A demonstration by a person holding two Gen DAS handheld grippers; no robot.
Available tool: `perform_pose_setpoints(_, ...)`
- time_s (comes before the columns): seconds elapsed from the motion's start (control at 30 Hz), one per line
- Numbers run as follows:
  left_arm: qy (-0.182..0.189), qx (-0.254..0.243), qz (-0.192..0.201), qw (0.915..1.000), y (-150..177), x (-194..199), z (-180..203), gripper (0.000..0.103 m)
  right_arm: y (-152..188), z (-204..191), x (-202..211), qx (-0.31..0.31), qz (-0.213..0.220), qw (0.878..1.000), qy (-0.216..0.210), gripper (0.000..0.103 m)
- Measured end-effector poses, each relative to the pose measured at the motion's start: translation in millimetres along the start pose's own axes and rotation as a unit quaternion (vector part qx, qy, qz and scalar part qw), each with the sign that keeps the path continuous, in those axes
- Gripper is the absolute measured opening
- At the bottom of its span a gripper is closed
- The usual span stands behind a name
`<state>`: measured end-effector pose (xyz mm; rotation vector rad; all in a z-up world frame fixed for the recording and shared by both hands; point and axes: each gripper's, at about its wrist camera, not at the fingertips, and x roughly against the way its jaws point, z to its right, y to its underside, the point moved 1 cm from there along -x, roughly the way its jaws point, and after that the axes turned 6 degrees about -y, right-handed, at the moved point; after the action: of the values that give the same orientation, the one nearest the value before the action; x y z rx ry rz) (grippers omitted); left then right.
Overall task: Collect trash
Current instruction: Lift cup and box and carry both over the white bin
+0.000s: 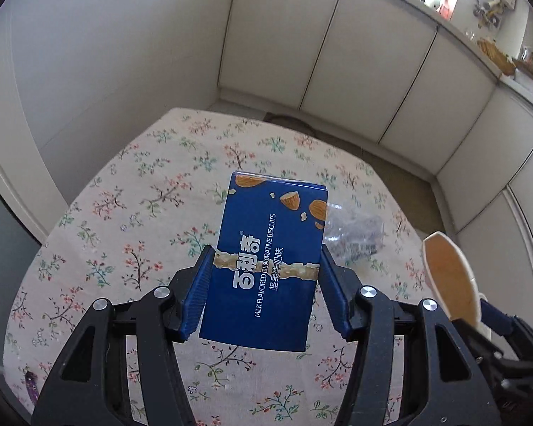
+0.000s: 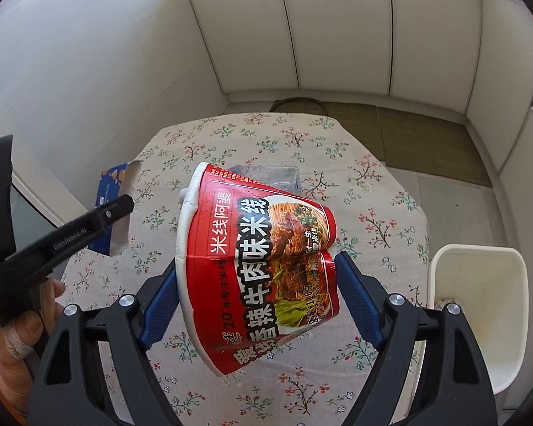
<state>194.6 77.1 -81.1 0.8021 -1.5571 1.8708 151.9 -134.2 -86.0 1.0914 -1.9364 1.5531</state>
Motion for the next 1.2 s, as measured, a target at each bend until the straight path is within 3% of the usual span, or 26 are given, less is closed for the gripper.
perform_pose_setpoints(0.33, 0.018, 0.015, 0.068, 0.9974, -15.2, 35.0, 12.1, 0.054, -6.3, -25.4, 25.9, 0.048, 0.082, 0.995, 0.030, 0.080)
perform_pose_setpoints(0.73, 0.058, -0.022, 0.137, 0.9887, -19.0, 66.7, 68.2, 0.054, -7.5, 3.2, 77.4, 0.055, 0.196, 0.970, 0.136, 0.080)
perform_pose_setpoints(1.2, 0.118, -0.053, 0.145, 0.9809, -5.6, 78.0, 135.0, 0.054, 3.3, 78.3, 120.2, 0.009, 0.228, 0.943, 0.243, 0.081)
